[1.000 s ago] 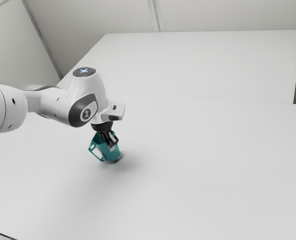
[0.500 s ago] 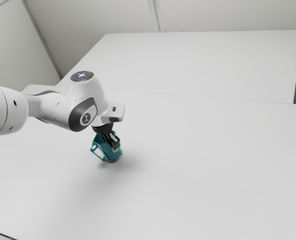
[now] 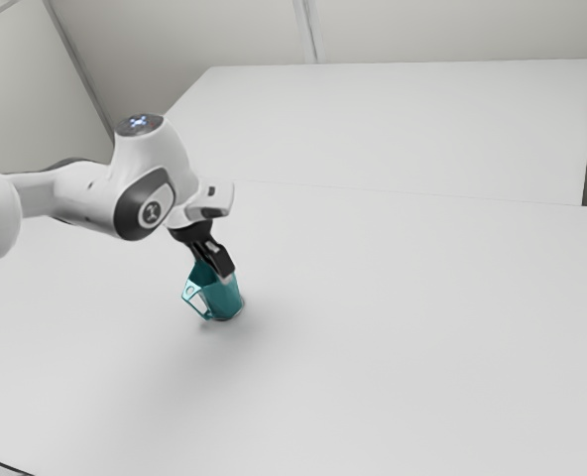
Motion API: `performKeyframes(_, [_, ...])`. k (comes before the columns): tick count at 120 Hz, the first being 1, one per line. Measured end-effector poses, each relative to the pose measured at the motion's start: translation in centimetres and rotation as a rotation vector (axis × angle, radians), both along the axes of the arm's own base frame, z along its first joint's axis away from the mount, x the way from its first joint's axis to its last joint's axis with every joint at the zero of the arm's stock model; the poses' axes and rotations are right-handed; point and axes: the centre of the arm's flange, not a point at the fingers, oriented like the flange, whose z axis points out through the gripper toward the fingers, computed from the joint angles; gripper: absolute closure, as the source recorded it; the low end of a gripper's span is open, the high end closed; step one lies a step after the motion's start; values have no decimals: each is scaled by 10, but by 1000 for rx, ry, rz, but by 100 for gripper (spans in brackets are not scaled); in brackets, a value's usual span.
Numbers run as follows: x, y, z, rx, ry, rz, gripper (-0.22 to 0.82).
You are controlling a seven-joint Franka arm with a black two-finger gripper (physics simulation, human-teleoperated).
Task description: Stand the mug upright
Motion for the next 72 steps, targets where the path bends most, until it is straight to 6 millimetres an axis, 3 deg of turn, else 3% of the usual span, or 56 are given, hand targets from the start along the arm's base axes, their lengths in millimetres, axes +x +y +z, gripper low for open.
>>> performKeyframes(12, [-1,2,18,-3,-16,4,3])
performKeyframes(72, [38,9,155,6,-69,58,0])
